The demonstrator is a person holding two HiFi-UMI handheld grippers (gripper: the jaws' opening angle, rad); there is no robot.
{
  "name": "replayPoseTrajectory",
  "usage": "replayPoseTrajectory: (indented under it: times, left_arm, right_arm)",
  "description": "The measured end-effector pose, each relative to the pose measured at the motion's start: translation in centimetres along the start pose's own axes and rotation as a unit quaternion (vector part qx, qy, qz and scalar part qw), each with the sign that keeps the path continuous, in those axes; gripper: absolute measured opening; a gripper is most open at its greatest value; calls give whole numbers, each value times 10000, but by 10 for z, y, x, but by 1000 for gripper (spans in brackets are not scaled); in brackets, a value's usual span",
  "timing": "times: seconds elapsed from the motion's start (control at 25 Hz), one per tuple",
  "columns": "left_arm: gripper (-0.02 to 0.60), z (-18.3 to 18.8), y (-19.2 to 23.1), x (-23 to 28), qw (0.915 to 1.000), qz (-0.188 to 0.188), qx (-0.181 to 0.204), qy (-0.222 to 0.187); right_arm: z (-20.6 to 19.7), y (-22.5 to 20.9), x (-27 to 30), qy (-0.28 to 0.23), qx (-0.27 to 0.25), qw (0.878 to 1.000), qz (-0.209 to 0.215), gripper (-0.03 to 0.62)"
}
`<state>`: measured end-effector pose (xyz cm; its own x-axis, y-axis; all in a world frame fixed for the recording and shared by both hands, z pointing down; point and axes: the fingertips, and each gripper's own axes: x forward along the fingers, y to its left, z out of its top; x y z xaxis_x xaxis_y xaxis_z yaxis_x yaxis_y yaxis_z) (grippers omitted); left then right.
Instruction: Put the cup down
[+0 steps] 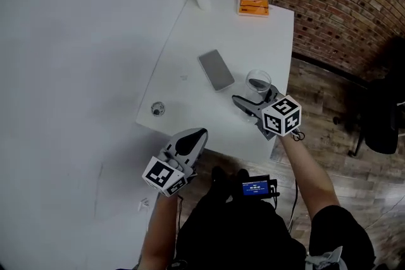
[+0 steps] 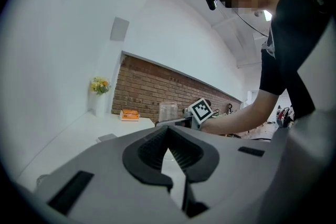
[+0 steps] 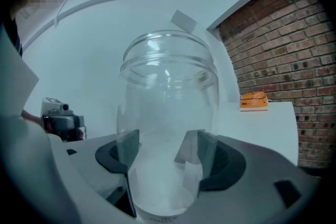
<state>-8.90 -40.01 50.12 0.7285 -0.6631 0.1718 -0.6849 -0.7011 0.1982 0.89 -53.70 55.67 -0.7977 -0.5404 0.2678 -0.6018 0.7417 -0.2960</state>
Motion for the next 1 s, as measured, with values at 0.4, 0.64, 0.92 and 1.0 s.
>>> replayPoseTrajectory:
  times: [0.4,0.64,0.92,1.0]
  left_arm:
    - [9,-6,29,1,9995,265,-162,22]
    - [9,-9,44,-9,9983,466,-322,-105]
    - [9,-17,53,-23,9974,578,-422,-53]
    - [9,-14,52,-24,9976,541,-425,-103]
  right_arm:
    - [22,-51,112,-111,-514,9986,-39,356]
    - [28,-43,158,-215,-1075,9940,27,356]
    - [22,-31,159,-612,-1625,9846,-191,356]
    - [20,-31,158,-619,-1641,9842,-240,356]
